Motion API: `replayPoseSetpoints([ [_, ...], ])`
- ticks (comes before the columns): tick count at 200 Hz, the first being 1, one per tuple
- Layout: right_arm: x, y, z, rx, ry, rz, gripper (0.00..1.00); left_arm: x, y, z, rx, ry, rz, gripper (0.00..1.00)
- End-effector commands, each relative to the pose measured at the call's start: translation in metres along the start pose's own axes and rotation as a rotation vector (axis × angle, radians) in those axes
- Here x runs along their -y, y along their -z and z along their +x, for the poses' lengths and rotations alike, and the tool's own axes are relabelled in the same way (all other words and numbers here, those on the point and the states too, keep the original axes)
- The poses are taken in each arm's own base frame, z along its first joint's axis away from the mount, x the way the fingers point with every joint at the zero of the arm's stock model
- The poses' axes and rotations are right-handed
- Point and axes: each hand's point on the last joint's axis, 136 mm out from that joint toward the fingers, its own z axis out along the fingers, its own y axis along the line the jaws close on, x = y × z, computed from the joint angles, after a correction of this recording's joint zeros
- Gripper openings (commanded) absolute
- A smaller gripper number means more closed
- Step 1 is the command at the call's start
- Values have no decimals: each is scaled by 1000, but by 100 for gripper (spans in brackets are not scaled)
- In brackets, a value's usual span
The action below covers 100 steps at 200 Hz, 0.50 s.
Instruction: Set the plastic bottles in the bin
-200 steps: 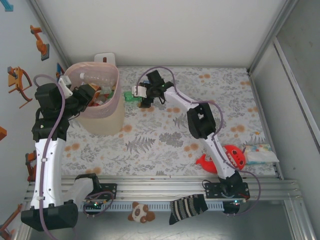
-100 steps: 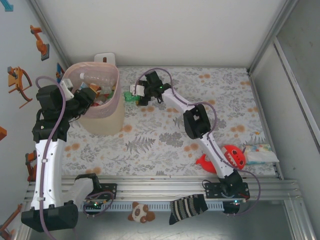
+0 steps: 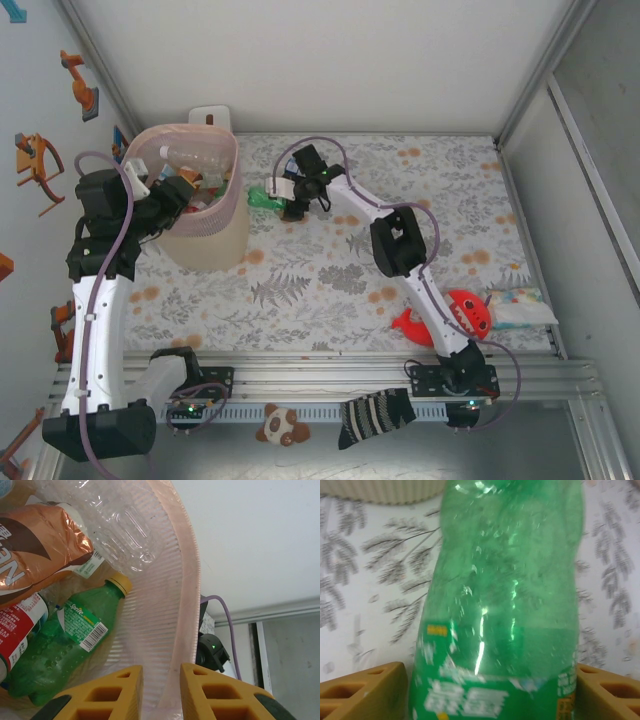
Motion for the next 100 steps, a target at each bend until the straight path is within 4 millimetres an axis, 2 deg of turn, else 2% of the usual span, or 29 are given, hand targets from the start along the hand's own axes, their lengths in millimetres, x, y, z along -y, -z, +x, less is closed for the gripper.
replayPoseSetpoints([
  [1, -19, 26, -9, -5, -85, -86, 74, 2, -2, 5, -19, 0, 20, 25],
  [44, -35, 38, -7, -25, -190, -107, 65, 0, -1, 6, -12, 5, 19, 25],
  [100, -49, 50, -1, -74, -308, -77, 65, 1, -5, 8, -17, 17, 29, 25],
])
